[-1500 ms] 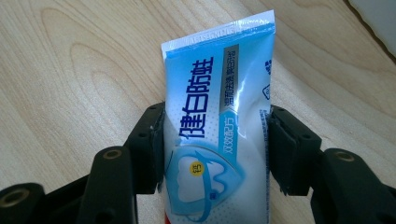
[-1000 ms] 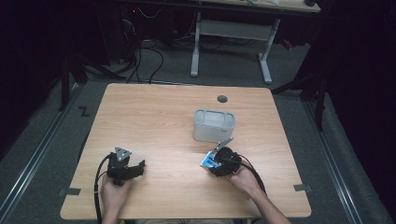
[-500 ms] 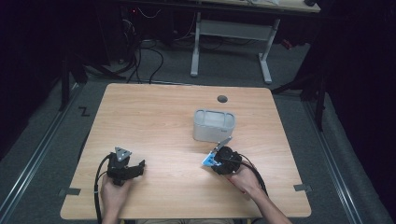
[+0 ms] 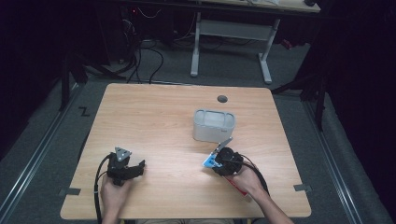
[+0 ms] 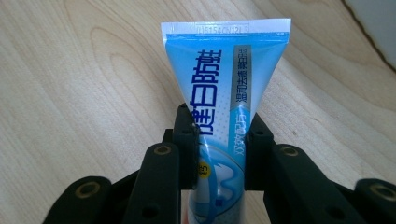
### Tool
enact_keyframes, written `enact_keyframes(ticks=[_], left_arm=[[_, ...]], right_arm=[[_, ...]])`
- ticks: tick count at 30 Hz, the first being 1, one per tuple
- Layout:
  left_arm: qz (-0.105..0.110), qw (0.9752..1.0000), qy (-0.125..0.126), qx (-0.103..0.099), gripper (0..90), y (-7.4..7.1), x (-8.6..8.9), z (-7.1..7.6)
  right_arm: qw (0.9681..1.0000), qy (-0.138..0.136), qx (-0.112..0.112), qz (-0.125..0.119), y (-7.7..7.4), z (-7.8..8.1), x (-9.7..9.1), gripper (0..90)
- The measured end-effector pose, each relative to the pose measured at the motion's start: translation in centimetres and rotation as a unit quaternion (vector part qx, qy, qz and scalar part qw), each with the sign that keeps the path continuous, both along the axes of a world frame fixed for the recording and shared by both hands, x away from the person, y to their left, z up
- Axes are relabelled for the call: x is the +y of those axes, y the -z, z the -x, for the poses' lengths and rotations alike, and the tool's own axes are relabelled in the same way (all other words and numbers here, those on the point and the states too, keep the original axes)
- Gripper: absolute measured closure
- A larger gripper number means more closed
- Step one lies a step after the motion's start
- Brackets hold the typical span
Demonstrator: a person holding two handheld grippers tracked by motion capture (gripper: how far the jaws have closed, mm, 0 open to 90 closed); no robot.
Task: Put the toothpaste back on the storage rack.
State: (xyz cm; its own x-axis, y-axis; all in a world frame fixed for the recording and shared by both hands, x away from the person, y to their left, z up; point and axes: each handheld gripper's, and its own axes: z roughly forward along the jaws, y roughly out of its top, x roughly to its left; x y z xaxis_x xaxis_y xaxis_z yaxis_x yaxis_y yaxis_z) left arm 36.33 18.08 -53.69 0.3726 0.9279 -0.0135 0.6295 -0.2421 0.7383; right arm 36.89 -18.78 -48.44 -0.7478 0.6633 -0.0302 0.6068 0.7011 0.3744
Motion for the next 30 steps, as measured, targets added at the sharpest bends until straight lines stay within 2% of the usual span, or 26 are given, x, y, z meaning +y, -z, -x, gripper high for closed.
enact_keyframes(ticks=[4, 15, 25, 30], left_arm=[[0.000, 1.0000, 0.000, 0.000, 23.1, 0.0, 0.0, 0.0], [0.000, 1.0000, 0.000, 0.000, 23.2, 0.0, 0.0, 0.0], [0.000, 1.0000, 0.000, 0.000, 23.2, 0.0, 0.0, 0.0], [0.000, 1.0000, 0.000, 0.000, 23.1, 0.0, 0.0, 0.0]], right_arm=[[1.0000, -0.005, -0.006, -0.001, -0.7, 0.3, 0.0, 72.9], [0.9993, -0.005, -0.016, -0.034, -2.2, 0.3, -0.8, 72.9], [0.9977, 0.001, -0.034, -0.058, -4.1, 0.2, -1.8, 72.6], [0.9971, 0.003, -0.036, -0.067, -4.6, 0.2, -2.0, 72.6]])
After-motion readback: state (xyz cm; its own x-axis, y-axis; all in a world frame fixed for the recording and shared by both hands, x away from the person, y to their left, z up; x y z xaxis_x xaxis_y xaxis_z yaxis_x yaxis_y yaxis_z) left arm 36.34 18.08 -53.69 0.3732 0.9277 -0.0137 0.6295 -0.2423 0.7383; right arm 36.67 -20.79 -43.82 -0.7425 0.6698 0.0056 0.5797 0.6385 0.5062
